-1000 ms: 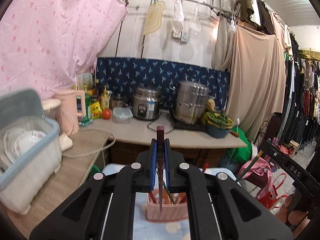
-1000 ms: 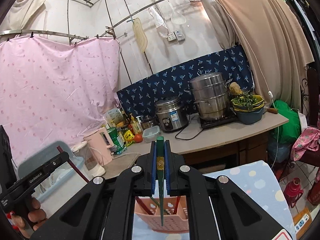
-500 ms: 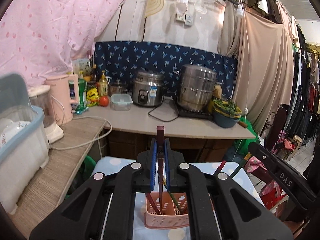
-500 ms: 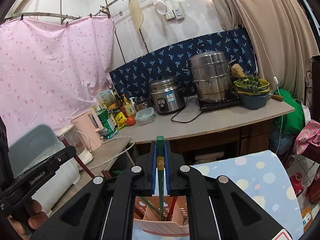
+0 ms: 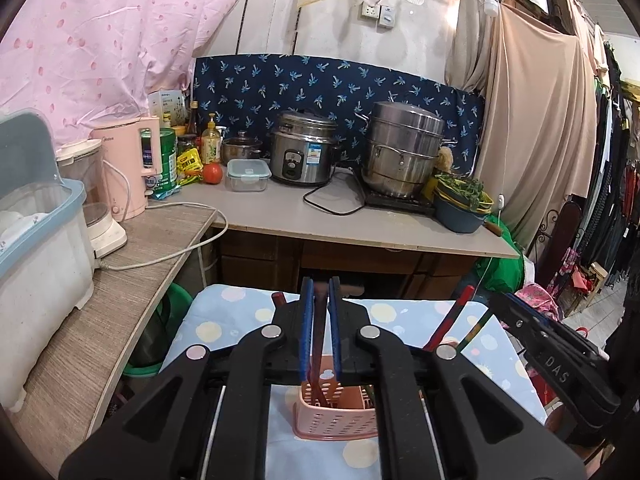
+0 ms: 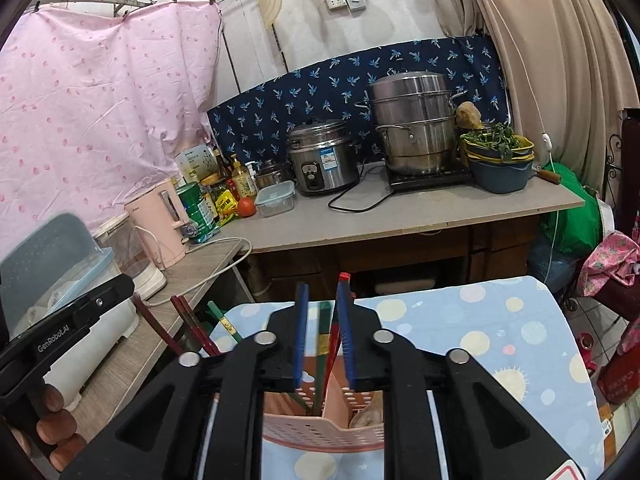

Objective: Organize utensils
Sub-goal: 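Lower both chopsticks into the basket and open both tools, then withdraw both open tools back down to the gold spoon and red chopstick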

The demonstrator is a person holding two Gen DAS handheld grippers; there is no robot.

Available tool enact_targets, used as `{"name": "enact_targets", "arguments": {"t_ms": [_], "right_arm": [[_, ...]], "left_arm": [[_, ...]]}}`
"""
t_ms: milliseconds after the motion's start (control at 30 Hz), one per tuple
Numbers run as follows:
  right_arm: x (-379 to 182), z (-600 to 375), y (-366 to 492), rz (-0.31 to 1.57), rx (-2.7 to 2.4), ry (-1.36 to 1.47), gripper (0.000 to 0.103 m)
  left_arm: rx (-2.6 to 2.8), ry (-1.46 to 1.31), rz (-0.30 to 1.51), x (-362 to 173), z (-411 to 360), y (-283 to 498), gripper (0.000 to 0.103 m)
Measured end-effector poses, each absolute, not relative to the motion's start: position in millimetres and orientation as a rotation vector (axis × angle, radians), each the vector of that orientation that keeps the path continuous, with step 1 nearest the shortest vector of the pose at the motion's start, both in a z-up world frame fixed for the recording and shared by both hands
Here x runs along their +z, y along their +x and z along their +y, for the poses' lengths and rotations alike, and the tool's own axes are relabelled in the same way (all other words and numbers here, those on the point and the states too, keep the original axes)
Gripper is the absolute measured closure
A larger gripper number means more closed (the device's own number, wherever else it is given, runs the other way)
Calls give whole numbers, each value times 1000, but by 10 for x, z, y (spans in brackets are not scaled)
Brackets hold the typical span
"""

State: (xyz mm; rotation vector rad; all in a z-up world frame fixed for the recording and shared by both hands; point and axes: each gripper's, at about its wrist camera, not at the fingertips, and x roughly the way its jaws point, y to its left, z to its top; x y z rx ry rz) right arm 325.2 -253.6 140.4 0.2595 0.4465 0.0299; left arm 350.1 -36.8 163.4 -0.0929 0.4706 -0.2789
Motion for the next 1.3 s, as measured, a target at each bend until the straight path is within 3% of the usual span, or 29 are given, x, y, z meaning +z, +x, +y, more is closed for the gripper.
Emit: {"name": "enact_targets", "arguments": {"t_ms": [100, 167, 333, 933, 1300], "right_arm": [[1417, -2564, 3187, 444, 26, 262, 79], [1428, -2568, 3147, 443, 24, 257, 79], [1426, -2561, 3000, 447, 30, 256, 73], [1341, -2302, 2054, 468, 18, 127, 68], [675, -1901, 1157, 570, 4, -6, 66]], "left_arm": [[-269, -88, 468, 1621, -347, 3461, 87], [-261, -86, 465, 1619, -332, 3423, 75], [-251, -59, 455, 1610, -337, 3288, 69], [-177, 40, 491, 1425, -326, 2568, 67], [-142, 72, 611, 807, -177, 2026, 66]]}}
